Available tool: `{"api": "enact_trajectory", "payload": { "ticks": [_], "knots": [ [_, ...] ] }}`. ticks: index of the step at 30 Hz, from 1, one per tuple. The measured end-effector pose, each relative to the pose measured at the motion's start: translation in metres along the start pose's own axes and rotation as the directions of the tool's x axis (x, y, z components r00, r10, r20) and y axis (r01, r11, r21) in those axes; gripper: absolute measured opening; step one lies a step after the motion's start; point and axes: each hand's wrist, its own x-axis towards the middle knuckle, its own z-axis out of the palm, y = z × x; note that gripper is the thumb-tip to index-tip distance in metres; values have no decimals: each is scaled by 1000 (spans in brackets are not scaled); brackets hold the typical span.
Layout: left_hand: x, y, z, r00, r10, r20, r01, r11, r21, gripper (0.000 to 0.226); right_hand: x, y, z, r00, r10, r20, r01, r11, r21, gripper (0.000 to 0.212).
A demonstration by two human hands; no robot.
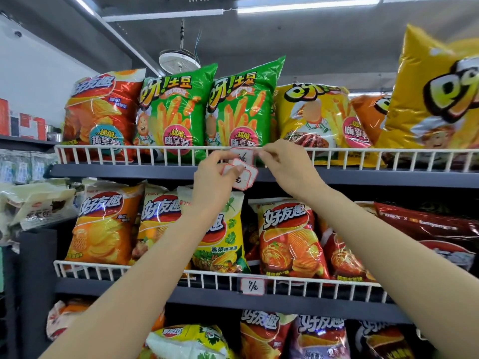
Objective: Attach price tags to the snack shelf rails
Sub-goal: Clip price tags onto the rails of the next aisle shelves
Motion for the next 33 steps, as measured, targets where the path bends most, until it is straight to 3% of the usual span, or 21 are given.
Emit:
{"api": "enact_trajectory", "payload": {
  "ticks": [2,4,9,14,19,26,29,33],
  "knots": [
    [-5,8,19,999,5,34,-6,1000,22,15,-15,14,-18,994,89,64,-105,944,314,33],
    [-10,18,44,998,7,58,-9,999,36,16,-32,30,-38,990,103,101,-134,913,386,23],
    [-34,57,127,993,59,104,-66,995,69,24,-71,92,-99,981,184,58,-193,913,359,7],
    [-63,100,224,982,121,144,-133,988,79,27,-110,165,-168,965,257,54,-261,917,301,11],
    [-86,136,302,984,126,125,-136,988,72,33,-136,225,-225,959,280,53,-280,890,360,12],
    [-95,178,368,970,201,136,-216,971,103,29,-157,273,-277,951,309,14,-291,877,383,11],
    [-98,190,388,952,264,154,-287,946,149,29,-162,290,-293,945,322,-61,-286,900,328,10],
    [-100,194,412,944,252,212,-281,953,117,21,-171,311,-307,930,351,-108,-313,911,267,10]
  ]
}}
